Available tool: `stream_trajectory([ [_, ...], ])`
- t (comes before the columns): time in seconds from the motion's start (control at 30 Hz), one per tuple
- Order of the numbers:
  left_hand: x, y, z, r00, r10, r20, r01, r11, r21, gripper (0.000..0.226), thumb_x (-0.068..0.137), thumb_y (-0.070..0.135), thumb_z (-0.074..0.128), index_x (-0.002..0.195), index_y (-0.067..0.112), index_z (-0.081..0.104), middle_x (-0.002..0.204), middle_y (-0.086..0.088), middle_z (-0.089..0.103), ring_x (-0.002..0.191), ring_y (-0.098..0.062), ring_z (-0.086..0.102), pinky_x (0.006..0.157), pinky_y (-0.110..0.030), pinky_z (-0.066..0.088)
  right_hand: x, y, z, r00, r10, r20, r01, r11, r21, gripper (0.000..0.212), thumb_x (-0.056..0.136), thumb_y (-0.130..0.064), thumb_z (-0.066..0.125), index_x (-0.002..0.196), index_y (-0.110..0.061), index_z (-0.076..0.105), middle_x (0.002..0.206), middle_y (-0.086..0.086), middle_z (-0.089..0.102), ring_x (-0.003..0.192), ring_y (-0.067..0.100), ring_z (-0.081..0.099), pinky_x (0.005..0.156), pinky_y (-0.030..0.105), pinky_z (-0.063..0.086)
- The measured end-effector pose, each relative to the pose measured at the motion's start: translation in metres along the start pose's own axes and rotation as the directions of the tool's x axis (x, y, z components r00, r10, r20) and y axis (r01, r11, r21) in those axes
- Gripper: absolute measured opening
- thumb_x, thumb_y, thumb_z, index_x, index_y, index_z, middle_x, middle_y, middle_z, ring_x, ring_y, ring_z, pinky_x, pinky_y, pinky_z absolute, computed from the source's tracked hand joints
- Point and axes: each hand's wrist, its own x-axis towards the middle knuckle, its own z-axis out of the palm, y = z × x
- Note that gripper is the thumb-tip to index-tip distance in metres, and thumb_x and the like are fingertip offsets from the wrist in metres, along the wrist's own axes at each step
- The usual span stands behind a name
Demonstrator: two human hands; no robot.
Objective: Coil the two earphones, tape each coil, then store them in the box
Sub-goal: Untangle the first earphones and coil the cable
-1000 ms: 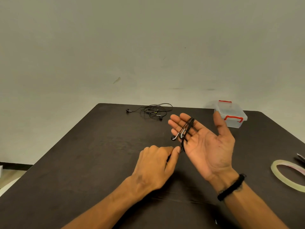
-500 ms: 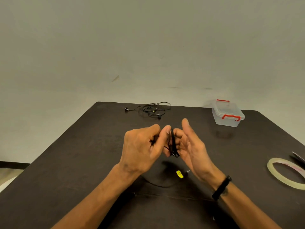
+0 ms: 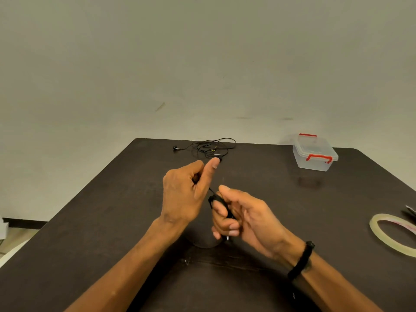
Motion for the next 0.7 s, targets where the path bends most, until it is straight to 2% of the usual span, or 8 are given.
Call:
stream_trajectory([
  [0.13, -0.01, -0.008, 0.014, 0.983, -0.121, 0.142, 0.127, 0.991, -0.036, 0.069, 0.106, 0.06, 0.039, 0.062, 0.007, 0.04, 0.053, -0.012, 0.039, 0.05, -0.022, 0.035, 0.052, -0.045, 0.037, 0.0, -0.01, -0.005, 0.992, -0.128, -0.002, 0.123, 0.946, 0.299, 0.035, 0.106, -0.032, 0.042, 0.076, -0.014, 0.047, 0.056, -0.001, 0.028, 0.052, 0.018, 0.024, 0.074, 0.037, 0.046],
  [0.23, -0.023, -0.009, 0.022, 0.955, -0.148, 0.258, 0.139, 0.989, 0.052, 0.07, 0.105, 0.064, 0.027, 0.066, 0.01, 0.05, 0.055, -0.008, 0.051, 0.054, -0.027, 0.05, 0.06, -0.047, 0.048, -0.001, -0.02, -0.016, 0.97, -0.215, -0.113, 0.243, 0.861, 0.447, 0.034, 0.108, -0.029, 0.038, 0.087, -0.01, 0.056, 0.061, 0.001, 0.034, 0.057, 0.018, 0.034, 0.081, 0.04, 0.044],
  [0.3, -0.03, -0.005, 0.026, 0.937, -0.13, 0.324, 0.092, 0.987, 0.132, 0.067, 0.106, 0.064, 0.023, 0.068, 0.017, 0.051, 0.055, -0.003, 0.056, 0.056, -0.025, 0.057, 0.062, -0.047, 0.05, -0.001, -0.024, -0.024, 0.946, -0.24, -0.219, 0.319, 0.812, 0.488, 0.035, 0.108, -0.031, 0.038, 0.094, -0.008, 0.06, 0.064, 0.002, 0.037, 0.06, 0.018, 0.036, 0.082, 0.039, 0.042],
  [0.43, -0.045, 0.009, 0.034, 0.909, -0.036, 0.416, -0.061, 0.974, 0.218, 0.062, 0.107, 0.061, 0.018, 0.073, 0.02, 0.05, 0.061, 0.0, 0.061, 0.06, -0.027, 0.061, 0.063, -0.047, 0.051, 0.0, -0.029, -0.038, 0.872, -0.28, -0.402, 0.448, 0.787, 0.424, 0.046, 0.109, -0.044, 0.035, 0.102, -0.007, 0.063, 0.07, 0.004, 0.042, 0.062, 0.018, 0.041, 0.081, 0.038, 0.044],
  [0.5, -0.048, 0.016, 0.033, 0.884, 0.027, 0.466, -0.142, 0.967, 0.213, 0.058, 0.107, 0.06, 0.019, 0.075, 0.021, 0.046, 0.061, 0.001, 0.058, 0.06, -0.029, 0.059, 0.062, -0.046, 0.05, -0.001, -0.029, -0.042, 0.84, -0.294, -0.457, 0.481, 0.793, 0.373, 0.055, 0.107, -0.053, 0.034, 0.105, -0.006, 0.063, 0.072, 0.006, 0.045, 0.064, 0.02, 0.043, 0.082, 0.039, 0.044],
  [0.6, -0.047, 0.027, 0.028, 0.815, 0.204, 0.542, -0.326, 0.935, 0.139, 0.045, 0.11, 0.053, 0.028, 0.075, 0.027, 0.037, 0.056, 0.007, 0.042, 0.052, -0.024, 0.05, 0.055, -0.04, 0.046, -0.002, -0.027, -0.044, 0.814, -0.309, -0.491, 0.493, 0.815, 0.304, 0.068, 0.103, -0.064, 0.032, 0.11, -0.003, 0.06, 0.075, 0.01, 0.049, 0.067, 0.021, 0.047, 0.082, 0.041, 0.043],
  [0.7, -0.046, 0.031, 0.024, 0.73, 0.344, 0.591, -0.498, 0.86, 0.115, 0.038, 0.109, 0.05, 0.033, 0.078, 0.029, 0.032, 0.057, 0.003, 0.051, 0.05, -0.026, 0.05, 0.05, -0.033, 0.035, 0.001, -0.02, -0.043, 0.821, -0.319, -0.474, 0.452, 0.87, 0.198, 0.078, 0.1, -0.072, 0.029, 0.117, -0.001, 0.057, 0.077, 0.012, 0.051, 0.071, 0.023, 0.048, 0.083, 0.042, 0.042],
])
